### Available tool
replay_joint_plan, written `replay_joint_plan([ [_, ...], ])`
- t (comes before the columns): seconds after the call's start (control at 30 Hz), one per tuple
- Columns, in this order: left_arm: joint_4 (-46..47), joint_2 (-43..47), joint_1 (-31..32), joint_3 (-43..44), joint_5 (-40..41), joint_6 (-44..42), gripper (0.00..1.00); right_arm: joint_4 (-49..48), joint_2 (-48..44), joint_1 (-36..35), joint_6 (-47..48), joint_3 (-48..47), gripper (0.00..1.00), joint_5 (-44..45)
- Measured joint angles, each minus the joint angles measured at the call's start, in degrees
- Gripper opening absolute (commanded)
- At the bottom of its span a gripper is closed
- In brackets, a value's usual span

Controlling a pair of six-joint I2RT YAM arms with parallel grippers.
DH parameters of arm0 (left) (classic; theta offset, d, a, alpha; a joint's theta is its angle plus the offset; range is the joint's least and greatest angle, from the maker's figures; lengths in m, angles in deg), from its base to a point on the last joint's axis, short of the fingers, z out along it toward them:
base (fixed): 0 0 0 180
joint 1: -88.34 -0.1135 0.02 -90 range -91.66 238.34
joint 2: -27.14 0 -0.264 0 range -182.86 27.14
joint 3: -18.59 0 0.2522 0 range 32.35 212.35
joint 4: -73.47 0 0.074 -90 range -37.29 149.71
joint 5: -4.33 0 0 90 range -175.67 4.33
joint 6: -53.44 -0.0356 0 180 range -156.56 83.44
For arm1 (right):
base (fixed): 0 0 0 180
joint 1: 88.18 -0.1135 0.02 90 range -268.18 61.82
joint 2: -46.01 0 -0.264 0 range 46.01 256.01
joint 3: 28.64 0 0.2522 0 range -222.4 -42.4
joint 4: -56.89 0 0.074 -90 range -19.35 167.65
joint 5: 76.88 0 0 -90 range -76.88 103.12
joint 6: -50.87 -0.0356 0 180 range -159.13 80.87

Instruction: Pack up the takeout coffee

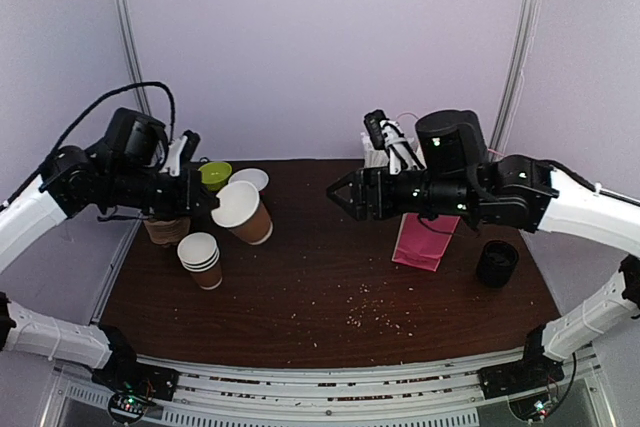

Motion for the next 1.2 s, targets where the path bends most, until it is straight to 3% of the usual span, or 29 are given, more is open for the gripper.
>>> replay_joint_plan([
  [0.17, 4.9, -11.7, 9.2, -0.3, 0.3, 0.1, 0.00, 8.0, -8.0, 0.0, 3.1, -0.3, 0.82, 4.4],
  [0.33, 10.0, -21.2, 13.2, -0.3, -2.2, -0.6, 0.00, 15.6, -13.2, 0.0, 4.2, -1.9, 0.82, 8.9],
  [0.67, 17.8, -32.0, 14.1, -1.6, -6.9, -0.8, 0.00, 20.1, -17.1, 0.0, 3.4, -0.2, 0.82, 11.7],
  [1.1, 18.4, -38.0, 16.4, -1.0, -2.7, -0.7, 0.00, 17.6, -16.1, 0.0, 2.3, 5.4, 0.82, 11.6],
  [1.13, 18.3, -38.1, 16.5, -0.8, -2.3, -0.7, 0.01, 17.4, -16.1, 0.0, 2.0, 5.9, 0.82, 11.6],
  [1.2, 18.3, -38.4, 16.6, -0.3, -1.7, -0.7, 0.12, 17.3, -16.0, 0.0, 1.7, 6.7, 0.82, 11.6],
])
